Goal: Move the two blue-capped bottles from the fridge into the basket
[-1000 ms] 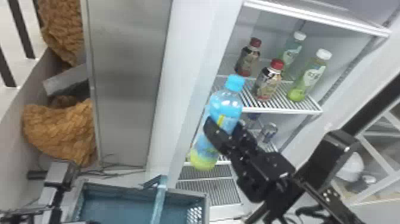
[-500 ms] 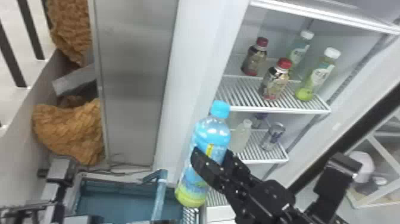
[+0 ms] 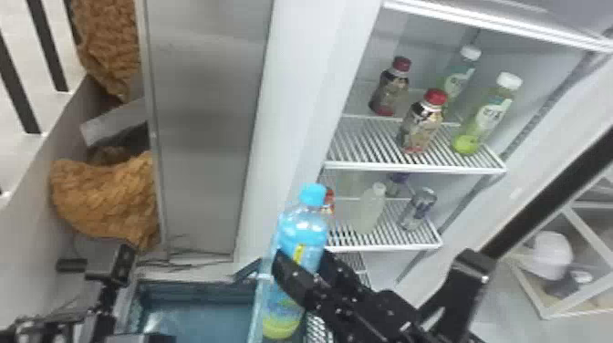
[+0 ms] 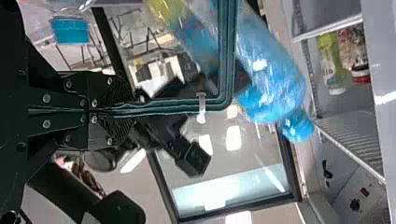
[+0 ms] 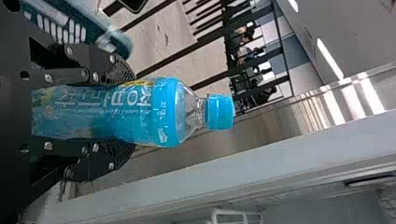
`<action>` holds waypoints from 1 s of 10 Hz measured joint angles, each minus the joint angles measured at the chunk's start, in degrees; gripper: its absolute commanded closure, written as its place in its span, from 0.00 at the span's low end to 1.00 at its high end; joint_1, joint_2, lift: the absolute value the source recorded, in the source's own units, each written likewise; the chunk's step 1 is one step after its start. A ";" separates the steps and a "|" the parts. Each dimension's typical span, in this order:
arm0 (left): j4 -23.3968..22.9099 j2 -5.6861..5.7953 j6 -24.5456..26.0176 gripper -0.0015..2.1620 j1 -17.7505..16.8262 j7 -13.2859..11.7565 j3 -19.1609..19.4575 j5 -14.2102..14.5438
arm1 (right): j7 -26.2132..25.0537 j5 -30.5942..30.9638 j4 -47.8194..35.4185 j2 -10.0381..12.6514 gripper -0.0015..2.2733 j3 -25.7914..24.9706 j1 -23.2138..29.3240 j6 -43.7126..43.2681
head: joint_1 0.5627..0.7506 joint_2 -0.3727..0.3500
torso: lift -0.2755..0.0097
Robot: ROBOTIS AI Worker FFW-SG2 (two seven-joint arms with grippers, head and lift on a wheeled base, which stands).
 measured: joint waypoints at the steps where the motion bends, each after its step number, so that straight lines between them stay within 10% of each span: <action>1: 0.00 0.00 0.00 0.56 -0.06 -0.09 -0.50 1.24 | 0.54 0.00 1.30 0.17 0.04 0.06 -0.74 -0.17 | 0.70 0.06 | 0.70; 10: -0.15 0.02 0.00 0.56 0.98 -0.09 1.06 2.01 | 4.03 0.73 1.82 5.13 0.06 -11.51 6.42 -19.19 | 0.70 0.03 | 0.70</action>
